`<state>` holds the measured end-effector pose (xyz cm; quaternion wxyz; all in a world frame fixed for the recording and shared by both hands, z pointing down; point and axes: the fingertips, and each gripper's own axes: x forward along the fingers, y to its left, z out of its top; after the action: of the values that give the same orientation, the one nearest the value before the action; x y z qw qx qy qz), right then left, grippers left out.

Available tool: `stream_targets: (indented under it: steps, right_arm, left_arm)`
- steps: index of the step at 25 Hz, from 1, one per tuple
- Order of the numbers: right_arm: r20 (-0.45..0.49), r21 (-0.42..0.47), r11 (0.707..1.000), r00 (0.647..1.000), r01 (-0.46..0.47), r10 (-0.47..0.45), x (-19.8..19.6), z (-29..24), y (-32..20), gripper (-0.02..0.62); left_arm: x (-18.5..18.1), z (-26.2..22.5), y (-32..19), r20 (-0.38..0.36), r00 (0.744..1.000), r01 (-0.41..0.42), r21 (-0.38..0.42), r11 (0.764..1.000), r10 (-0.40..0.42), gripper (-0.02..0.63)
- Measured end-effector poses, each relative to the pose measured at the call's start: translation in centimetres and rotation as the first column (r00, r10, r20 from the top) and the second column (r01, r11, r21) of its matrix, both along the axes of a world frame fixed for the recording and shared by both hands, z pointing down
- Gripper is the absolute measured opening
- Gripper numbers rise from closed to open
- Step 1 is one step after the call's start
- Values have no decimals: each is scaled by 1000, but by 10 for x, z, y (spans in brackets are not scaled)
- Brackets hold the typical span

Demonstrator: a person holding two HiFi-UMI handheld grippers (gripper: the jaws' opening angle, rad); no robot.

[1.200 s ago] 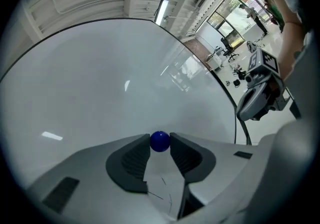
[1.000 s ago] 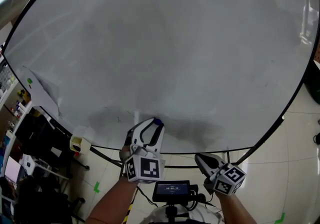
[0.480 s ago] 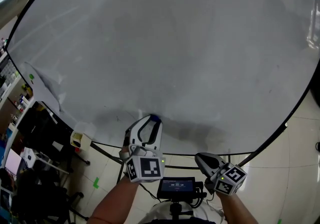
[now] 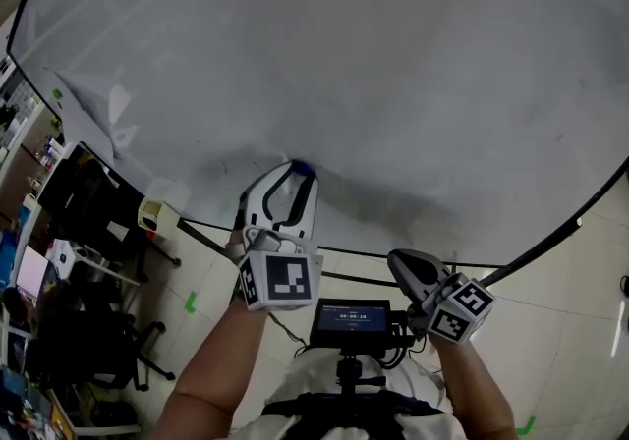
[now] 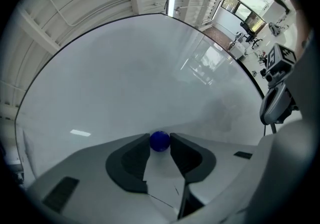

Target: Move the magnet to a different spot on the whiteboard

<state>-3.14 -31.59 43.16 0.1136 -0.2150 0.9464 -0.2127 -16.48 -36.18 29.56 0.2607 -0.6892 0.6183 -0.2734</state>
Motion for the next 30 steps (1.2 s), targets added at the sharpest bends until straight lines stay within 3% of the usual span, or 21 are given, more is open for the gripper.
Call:
stream_targets:
  steps: [7, 11, 19, 22, 26, 30]
  right_arm:
    - [2, -15, 1000, 1000, 12, -12, 5, 7, -1, 21]
    - [-20, -9, 1000, 1000, 4, -4, 6, 10, -1, 21]
    - [-22, -27, 1000, 1000, -11, 10, 3, 19, 5, 21]
    - [-29, -29, 999, 999, -16, 15, -6, 22, 10, 21]
    - [-54, -9, 999, 997, -47, 46, -21, 14, 19, 21]
    - [-94, 22, 996, 992, -84, 86, -32, 2, 36, 21]
  left_arm:
    - [-1, -1, 2, -34, 999, 19, 19, 1000, -18, 156]
    - [5, -4, 2, -82, 995, -52, 64, 997, 57, 161]
    - [-5, 27, 20, -227, 970, -99, -21, 995, 92, 161]
    - [-21, 51, 32, -314, 944, -131, -74, 989, 101, 161]
    - [-53, 82, 52, -470, 881, -150, -170, 974, 54, 161]
    - [-72, 97, 80, -549, 834, -212, -216, 953, 61, 153]
